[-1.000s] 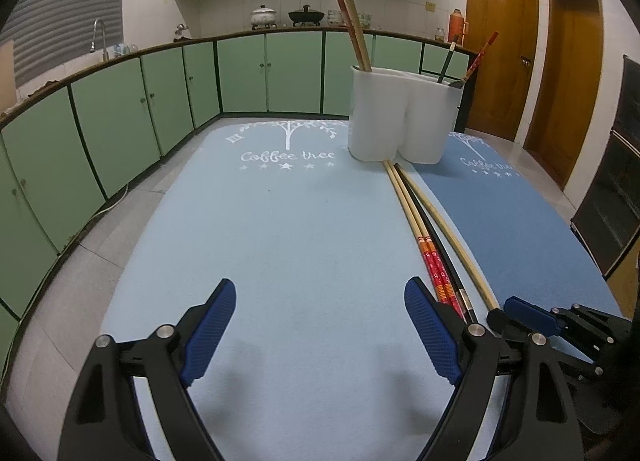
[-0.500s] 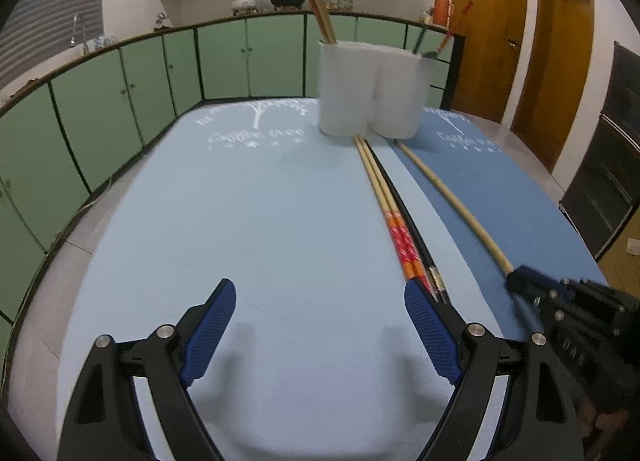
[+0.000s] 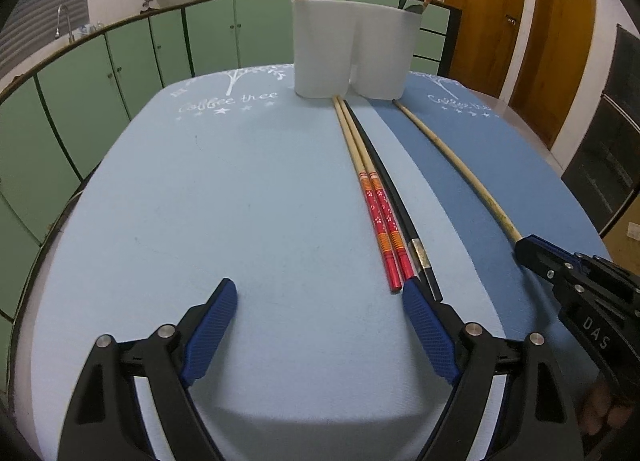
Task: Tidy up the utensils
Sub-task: 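Lower the left tool and close it on a red-patterned chopstick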
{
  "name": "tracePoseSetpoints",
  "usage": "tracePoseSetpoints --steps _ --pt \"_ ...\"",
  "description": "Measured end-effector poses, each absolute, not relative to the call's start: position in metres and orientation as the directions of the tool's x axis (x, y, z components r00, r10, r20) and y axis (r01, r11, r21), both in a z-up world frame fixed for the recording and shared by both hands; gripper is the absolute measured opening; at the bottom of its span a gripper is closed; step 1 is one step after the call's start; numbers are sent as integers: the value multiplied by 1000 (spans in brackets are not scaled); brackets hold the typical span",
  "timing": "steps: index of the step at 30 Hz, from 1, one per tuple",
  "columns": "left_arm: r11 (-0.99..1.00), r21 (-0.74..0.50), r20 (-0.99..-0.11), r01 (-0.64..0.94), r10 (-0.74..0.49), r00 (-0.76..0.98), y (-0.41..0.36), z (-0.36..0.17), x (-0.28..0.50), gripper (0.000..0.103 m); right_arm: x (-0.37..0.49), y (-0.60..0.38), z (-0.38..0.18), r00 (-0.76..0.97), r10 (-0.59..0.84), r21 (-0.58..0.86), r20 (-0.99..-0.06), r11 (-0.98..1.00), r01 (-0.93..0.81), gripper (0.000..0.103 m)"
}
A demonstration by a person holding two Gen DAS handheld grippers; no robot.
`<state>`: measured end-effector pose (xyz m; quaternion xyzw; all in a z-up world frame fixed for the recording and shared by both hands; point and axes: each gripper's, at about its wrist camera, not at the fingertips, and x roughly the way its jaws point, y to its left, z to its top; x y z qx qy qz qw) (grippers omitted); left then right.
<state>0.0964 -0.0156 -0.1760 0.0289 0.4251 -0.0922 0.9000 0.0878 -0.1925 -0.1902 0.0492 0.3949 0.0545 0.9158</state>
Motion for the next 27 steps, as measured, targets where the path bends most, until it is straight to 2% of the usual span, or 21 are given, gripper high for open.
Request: tracePoseSetpoints --steps 5,6,9,18,19,20,22,24,25,27 --pt "981 -21 -770 191 -137 623 -18 -177 97 82 87 -191 -190 683 139 129 -717 989 -67 6" --pt "983 -18 -767 185 -132 628 -17 -177 97 72 87 -191 -191 683 140 130 -717 989 -66 6" --pt "988 -29 -765 152 -120 632 -9 -176 97 62 86 -192 -191 683 142 131 -716 989 -67 6" --pt "990 -34 -766 138 -115 633 -9 -176 99 61 87 -190 -192 680 150 126 -718 988 -86 10" --pt "990 -34 -764 137 -114 635 -9 -176 99 59 87 -189 -192 678 149 123 -719 989 -87 10" --pt "990 -34 -763 135 -113 637 -10 -176 98 51 87 -189 -193 678 148 120 -720 989 -88 10" --pt "990 -33 -760 136 -113 640 -12 -175 97 42 88 -188 -192 677 145 115 -722 989 -89 9" --pt "990 -32 -756 134 -112 644 -13 -175 96 26 89 -188 -193 676 143 112 -723 990 -90 6" --pt "991 -33 -756 131 -111 645 -13 -174 97 23 89 -188 -192 676 144 113 -722 990 -90 6" --pt "990 -50 -756 131 -123 643 -11 -174 98 7 89 -189 -191 678 146 116 -721 989 -90 6"
